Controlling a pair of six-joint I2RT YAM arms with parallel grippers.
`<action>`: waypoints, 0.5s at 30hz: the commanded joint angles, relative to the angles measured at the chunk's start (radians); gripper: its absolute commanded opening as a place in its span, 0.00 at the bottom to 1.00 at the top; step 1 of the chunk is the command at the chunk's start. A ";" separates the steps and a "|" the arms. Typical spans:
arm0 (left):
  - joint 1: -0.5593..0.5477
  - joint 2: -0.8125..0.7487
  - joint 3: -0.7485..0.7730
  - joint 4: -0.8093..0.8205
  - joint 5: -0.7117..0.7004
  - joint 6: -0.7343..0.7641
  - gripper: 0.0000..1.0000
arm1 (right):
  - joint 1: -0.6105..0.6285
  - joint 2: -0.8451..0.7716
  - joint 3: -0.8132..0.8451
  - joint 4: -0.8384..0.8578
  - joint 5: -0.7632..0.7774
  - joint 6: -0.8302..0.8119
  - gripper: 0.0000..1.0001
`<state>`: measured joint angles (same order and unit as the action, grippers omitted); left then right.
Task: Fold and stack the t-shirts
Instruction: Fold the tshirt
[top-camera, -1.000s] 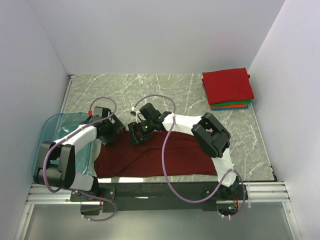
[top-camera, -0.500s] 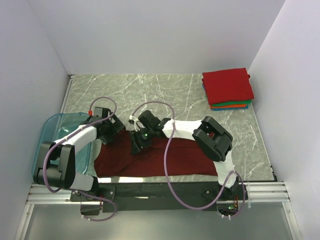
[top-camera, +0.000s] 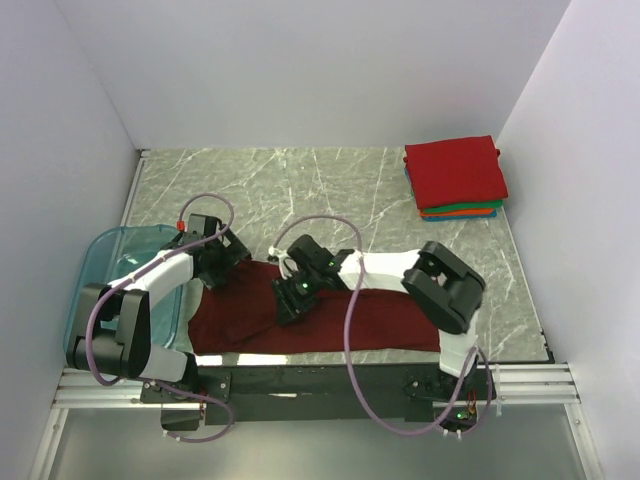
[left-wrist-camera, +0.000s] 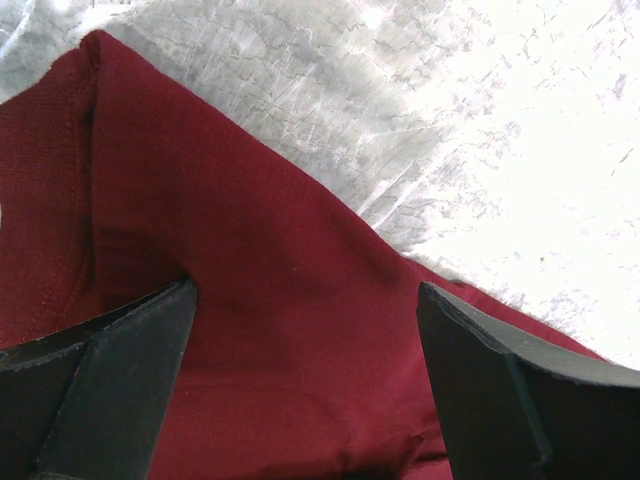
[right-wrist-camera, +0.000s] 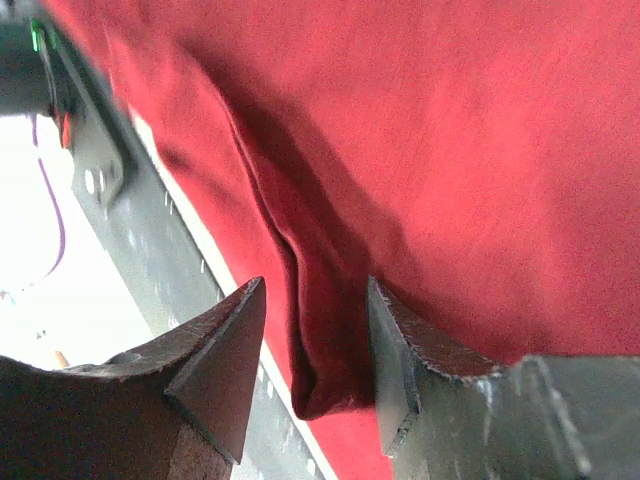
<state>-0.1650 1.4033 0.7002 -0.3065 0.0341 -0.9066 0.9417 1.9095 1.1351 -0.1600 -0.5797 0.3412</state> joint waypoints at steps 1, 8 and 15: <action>0.005 0.000 -0.021 -0.063 -0.031 0.015 1.00 | 0.029 -0.128 -0.092 0.023 -0.023 -0.033 0.52; 0.004 -0.003 -0.018 -0.066 -0.030 0.023 1.00 | 0.080 -0.299 -0.274 0.013 0.055 -0.018 0.57; 0.002 -0.067 -0.005 -0.097 -0.050 0.026 1.00 | 0.077 -0.475 -0.293 -0.065 0.319 0.067 0.66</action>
<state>-0.1650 1.3830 0.7002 -0.3412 0.0181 -0.9024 1.0264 1.5124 0.8131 -0.1947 -0.4484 0.3679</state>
